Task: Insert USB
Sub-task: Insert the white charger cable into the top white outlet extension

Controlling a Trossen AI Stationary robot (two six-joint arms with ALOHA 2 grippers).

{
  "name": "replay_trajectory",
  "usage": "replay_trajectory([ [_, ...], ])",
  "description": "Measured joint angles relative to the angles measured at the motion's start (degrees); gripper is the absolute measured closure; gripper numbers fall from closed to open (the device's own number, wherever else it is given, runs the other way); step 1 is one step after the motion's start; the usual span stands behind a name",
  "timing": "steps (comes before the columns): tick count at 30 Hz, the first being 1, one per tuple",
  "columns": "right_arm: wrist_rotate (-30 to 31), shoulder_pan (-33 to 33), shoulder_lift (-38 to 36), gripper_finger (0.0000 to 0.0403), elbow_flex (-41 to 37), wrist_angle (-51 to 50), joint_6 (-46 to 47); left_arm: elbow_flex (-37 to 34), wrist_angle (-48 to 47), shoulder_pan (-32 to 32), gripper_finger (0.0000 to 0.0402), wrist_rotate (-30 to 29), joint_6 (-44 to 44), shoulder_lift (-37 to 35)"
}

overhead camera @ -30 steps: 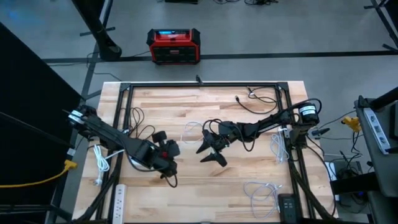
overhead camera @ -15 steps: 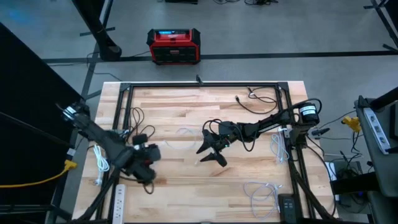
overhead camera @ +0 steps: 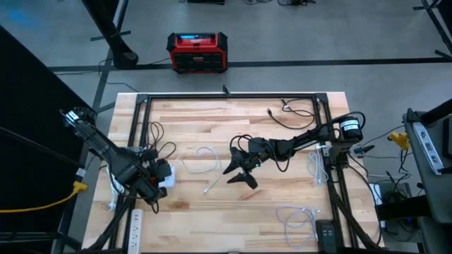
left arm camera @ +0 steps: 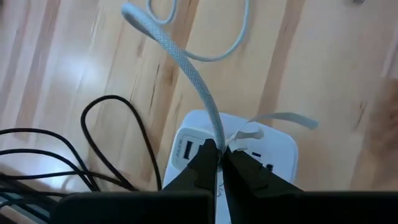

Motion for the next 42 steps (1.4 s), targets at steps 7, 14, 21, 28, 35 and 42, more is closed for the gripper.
replay_trajectory([
  [7, 0.01, -0.02, 0.00, 0.0208, 0.00, -0.01, -0.74, 0.68, -0.71, -0.03, 0.0401, -3.69, 0.01, -2.34],
  [14, 0.02, -0.02, 0.00, 0.0208, 0.00, -0.02, -0.74, -0.16, -2.19, -0.11, 0.0401, -4.63, 0.88, -3.07],
  [21, 0.03, -0.02, 0.00, 0.0208, 0.00, -0.01, 0.06, -3.57, -1.84, -0.15, 0.0401, -6.25, 0.04, -3.24],
  [28, 0.05, -0.02, 0.00, 0.0208, 0.00, 0.03, 0.04, -2.02, -1.85, -1.72, 0.0401, -4.72, -0.01, -3.51],
  [35, 0.11, -0.04, 0.00, 0.0208, 0.00, 0.06, -0.42, -1.62, -1.38, -2.85, 0.0401, -5.13, -0.50, -3.61],
  [42, 0.14, -0.04, 0.00, 0.0208, 0.00, 0.08, 0.76, -1.86, -1.25, -3.90, 0.0401, -6.07, 0.39, -3.61],
])
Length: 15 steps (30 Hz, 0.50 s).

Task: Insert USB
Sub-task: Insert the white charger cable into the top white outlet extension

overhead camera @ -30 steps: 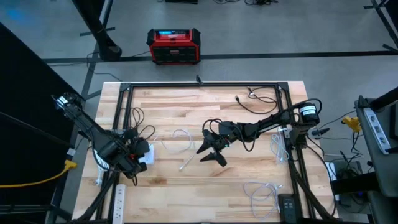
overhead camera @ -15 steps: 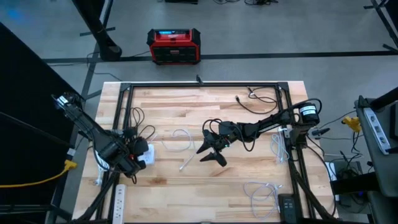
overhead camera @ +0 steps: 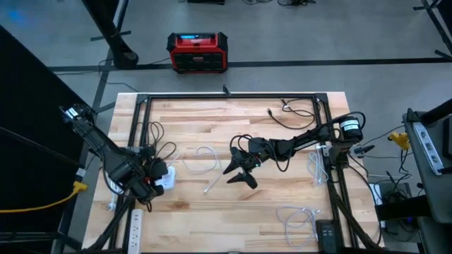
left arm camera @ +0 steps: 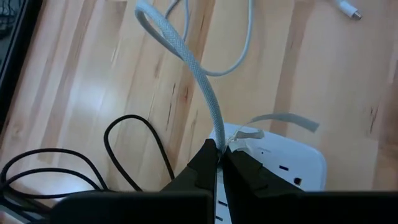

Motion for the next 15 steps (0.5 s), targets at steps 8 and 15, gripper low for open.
replay_trajectory([
  [8, 3.07, 0.00, 0.00, 0.0208, 0.00, 0.43, 0.78, -0.70, 1.42, -3.10, 0.0401, -1.52, -0.24, 0.04],
  [15, 3.37, 0.00, 0.02, 0.0208, 0.00, 0.42, 2.21, -2.50, 1.55, -4.51, 0.0401, -2.62, -0.41, 0.00],
])
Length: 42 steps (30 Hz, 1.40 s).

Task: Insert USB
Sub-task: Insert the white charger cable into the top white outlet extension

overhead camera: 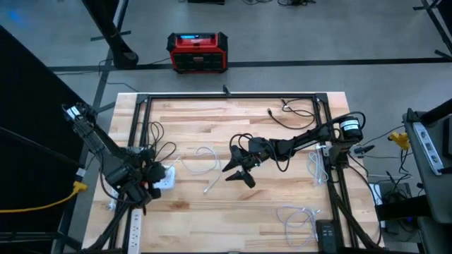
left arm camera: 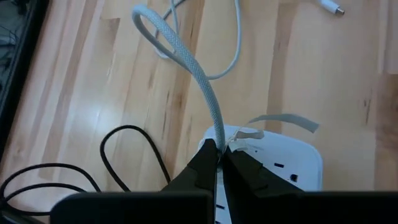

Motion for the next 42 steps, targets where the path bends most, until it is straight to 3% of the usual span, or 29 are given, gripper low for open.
replay_trajectory([
  [23, 0.02, 0.02, 0.04, 0.0208, 1.09, -0.04, 0.65, -0.63, -1.91, -0.75, 0.0401, 4.02, 5.79, -0.59],
  [42, 0.02, 0.02, 0.04, 0.0208, 1.09, -0.05, 0.46, 0.28, -2.69, -0.74, 0.0401, 3.30, 9.92, -0.38],
])
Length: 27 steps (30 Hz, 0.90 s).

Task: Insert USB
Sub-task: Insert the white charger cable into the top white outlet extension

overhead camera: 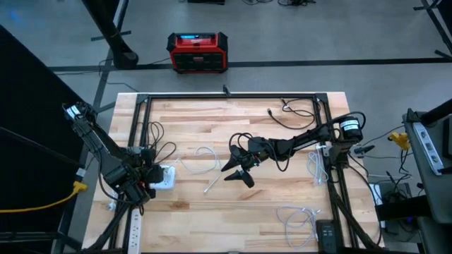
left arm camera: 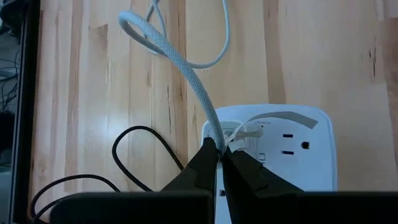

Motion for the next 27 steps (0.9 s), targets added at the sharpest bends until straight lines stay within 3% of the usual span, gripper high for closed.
replay_trajectory([
  [27, -0.02, 0.00, 0.00, 0.0208, 0.00, -0.04, -0.25, 0.24, -1.48, 1.54, 0.0402, 1.12, 3.44, -0.14],
])
